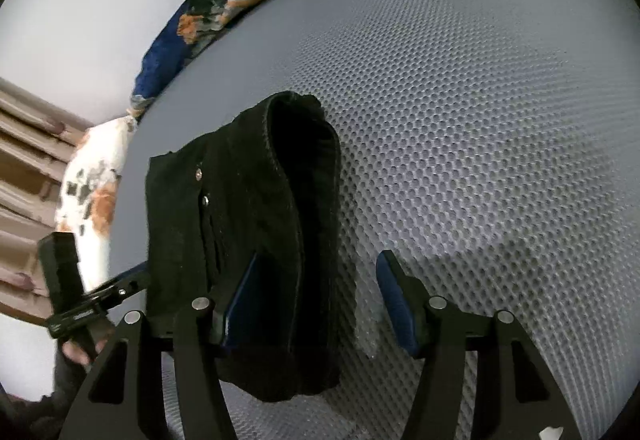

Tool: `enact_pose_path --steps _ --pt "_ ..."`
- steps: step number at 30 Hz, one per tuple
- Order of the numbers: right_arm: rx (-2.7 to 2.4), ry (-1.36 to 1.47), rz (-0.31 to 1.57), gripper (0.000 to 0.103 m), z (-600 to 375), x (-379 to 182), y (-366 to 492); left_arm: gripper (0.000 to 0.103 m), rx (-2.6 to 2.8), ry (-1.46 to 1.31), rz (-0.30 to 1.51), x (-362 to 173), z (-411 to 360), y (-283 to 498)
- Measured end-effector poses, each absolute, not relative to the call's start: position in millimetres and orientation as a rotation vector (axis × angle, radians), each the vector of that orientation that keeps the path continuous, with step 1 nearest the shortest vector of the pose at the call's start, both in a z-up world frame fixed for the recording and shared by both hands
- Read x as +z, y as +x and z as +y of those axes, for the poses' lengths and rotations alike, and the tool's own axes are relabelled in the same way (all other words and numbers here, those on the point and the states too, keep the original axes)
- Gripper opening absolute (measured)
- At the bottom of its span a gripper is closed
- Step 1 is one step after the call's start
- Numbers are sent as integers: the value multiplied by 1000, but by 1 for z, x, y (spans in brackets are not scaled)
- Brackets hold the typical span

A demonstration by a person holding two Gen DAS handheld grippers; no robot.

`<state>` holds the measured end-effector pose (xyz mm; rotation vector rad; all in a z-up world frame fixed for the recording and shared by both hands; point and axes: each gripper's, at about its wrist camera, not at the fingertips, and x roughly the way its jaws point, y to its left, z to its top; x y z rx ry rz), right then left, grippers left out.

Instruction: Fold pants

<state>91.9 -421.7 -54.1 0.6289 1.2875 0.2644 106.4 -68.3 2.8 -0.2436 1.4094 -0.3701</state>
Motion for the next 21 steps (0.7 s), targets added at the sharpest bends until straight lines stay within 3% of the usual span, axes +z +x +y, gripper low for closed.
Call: enact_pose_path --steps 7,10,16,21 --pt "383 778 1301 53 -433 -72 95 78 -407 -395 1431 -7 -52 114" --pt "410 801 1315 53 -435 -74 98 69 -434 -458 1441 -11 -40 116" --pt "499 898 1341 43 -433 -86 112 67 -477 -543 1453 -15 -34 125" --pt "542 921 1342 42 -427 -89 121 67 -518 -606 1450 -19 -37 133"
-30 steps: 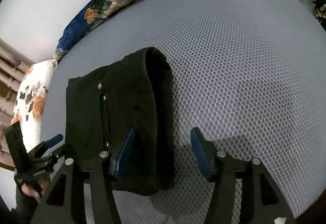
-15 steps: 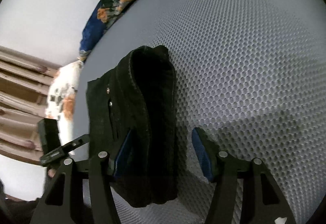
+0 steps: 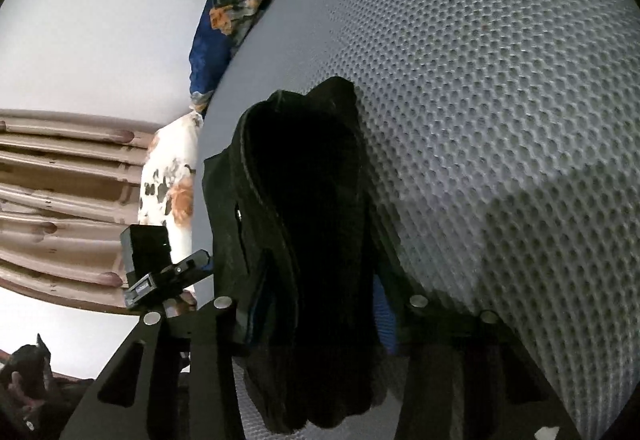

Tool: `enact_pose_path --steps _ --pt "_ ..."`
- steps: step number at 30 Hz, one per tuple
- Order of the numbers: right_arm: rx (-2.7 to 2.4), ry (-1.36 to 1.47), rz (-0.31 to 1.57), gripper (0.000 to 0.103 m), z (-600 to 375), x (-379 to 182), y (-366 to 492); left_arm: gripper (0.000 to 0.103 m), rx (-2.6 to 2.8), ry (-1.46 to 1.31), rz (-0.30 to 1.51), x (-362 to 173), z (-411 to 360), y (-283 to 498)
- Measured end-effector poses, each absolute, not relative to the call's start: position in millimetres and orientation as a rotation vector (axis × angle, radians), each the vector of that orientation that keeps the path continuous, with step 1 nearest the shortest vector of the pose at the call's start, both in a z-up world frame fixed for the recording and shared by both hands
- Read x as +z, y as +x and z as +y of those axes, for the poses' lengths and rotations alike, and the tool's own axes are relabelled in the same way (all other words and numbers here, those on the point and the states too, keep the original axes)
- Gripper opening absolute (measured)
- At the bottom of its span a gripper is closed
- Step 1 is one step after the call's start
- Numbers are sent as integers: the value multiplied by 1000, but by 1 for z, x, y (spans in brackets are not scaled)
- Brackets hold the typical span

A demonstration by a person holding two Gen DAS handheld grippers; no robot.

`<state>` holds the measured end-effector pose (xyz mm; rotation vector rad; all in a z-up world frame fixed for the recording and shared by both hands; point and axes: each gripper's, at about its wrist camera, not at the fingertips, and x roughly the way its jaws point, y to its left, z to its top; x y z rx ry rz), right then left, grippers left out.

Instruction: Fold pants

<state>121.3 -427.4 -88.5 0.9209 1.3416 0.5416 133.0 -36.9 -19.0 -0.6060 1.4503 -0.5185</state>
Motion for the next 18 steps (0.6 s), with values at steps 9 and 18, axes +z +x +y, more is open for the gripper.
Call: enact_pose_path --steps 9,18 --pt "572 937 1311 41 -413 -91 141 67 -570 -587 1432 -20 -50 139" --pt "428 878 1267 33 -403 -68 130 29 -476 -399 1416 -12 -67 136"
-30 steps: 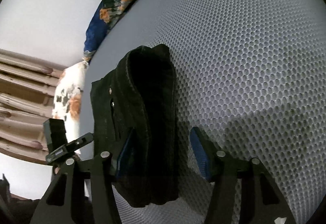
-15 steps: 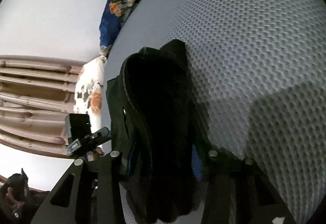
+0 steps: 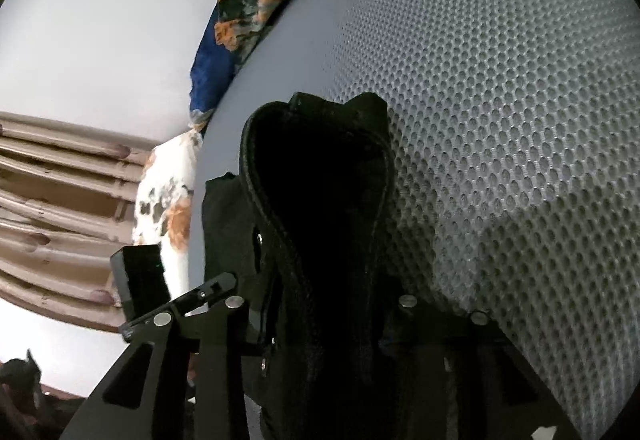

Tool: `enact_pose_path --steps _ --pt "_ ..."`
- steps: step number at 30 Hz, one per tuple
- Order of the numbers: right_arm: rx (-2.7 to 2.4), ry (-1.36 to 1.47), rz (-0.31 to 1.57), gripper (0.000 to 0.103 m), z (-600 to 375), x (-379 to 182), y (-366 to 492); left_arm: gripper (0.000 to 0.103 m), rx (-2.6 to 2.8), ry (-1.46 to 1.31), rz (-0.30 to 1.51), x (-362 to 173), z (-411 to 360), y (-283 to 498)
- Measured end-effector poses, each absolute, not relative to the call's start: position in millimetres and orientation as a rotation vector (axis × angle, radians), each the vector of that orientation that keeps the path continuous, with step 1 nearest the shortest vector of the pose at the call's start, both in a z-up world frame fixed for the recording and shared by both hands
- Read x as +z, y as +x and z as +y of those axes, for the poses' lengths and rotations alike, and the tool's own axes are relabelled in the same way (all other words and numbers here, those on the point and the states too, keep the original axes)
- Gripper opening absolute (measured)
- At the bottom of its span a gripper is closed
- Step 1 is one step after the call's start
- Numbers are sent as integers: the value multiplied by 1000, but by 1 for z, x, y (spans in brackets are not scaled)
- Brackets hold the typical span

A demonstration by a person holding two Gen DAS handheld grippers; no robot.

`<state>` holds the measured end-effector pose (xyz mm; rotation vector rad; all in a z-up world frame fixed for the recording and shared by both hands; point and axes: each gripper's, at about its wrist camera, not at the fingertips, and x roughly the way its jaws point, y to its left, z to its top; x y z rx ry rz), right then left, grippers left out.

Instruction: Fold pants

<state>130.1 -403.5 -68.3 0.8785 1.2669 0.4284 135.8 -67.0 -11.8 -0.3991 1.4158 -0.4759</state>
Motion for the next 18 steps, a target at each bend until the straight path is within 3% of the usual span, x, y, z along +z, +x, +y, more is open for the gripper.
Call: enact_pose_path --steps 5,18 --pt "375 826 1274 31 -394 -51 133 22 -453 -307 1396 -3 -79 135" --pt "351 777 1262 27 -382 -30 135 19 -420 -234 1382 5 -93 136"
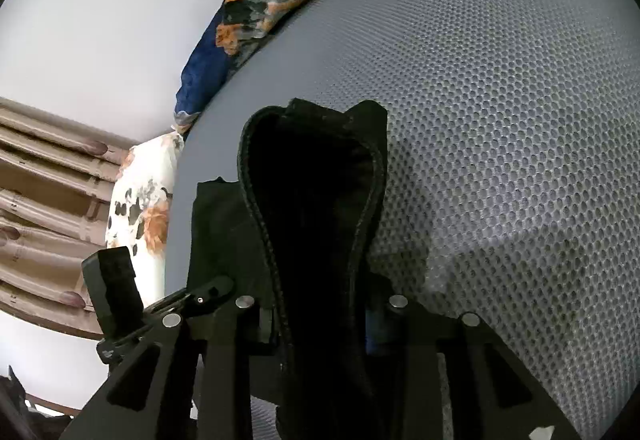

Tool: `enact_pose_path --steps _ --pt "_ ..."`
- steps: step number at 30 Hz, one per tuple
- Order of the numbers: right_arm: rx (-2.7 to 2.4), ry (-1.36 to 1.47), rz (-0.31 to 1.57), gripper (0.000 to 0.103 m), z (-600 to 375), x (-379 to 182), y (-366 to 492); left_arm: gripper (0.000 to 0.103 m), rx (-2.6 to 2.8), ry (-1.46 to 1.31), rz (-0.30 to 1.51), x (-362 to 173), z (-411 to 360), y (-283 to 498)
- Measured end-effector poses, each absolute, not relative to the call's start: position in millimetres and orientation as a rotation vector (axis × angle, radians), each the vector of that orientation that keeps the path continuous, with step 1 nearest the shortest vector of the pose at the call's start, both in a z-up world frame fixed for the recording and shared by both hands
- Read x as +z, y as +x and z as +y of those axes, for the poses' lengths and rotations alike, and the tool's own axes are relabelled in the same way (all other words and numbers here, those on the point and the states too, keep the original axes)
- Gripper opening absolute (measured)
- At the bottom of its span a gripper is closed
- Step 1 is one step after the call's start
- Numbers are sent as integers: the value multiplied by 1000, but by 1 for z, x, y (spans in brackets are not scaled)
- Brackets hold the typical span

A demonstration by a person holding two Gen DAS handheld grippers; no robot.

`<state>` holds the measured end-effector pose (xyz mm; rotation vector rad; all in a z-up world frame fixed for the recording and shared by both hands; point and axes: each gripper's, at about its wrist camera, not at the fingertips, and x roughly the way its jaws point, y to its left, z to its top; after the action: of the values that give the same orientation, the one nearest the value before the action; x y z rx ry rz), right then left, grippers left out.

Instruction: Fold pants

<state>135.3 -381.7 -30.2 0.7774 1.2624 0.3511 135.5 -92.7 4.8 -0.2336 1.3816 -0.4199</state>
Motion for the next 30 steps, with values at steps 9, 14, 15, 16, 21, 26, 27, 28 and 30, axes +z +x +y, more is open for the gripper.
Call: enact_pose_path --steps 9,14,15,16,21,26,27,28,30 --pt "375 766 1253 23 -364 -14 130 19 -438 -249 1343 23 -74 120" --pt "394 781 1232 23 -353 -8 129 19 -436 -252 1318 37 -58 117" --pt "399 782 1229 23 -351 -7 130 19 -434 -252 1314 39 -57 118" --pt "404 783 1225 23 -349 -6 131 19 -431 -252 1309 41 -57 118" --pt "424 789 1206 22 -337 1 140 19 -413 -263 1283 53 -47 121" --pt "443 791 1188 22 -329 5 150 19 -405 -265 1261 59 -39 128" --pt "446 794 1188 22 -327 5 153 19 -403 -265 1256 61 -37 130" --pt "448 794 1190 22 -327 5 155 19 -399 -268 1252 62 -35 132" --pt "451 789 1196 22 -324 6 163 19 -396 -272 1246 62 -32 137"
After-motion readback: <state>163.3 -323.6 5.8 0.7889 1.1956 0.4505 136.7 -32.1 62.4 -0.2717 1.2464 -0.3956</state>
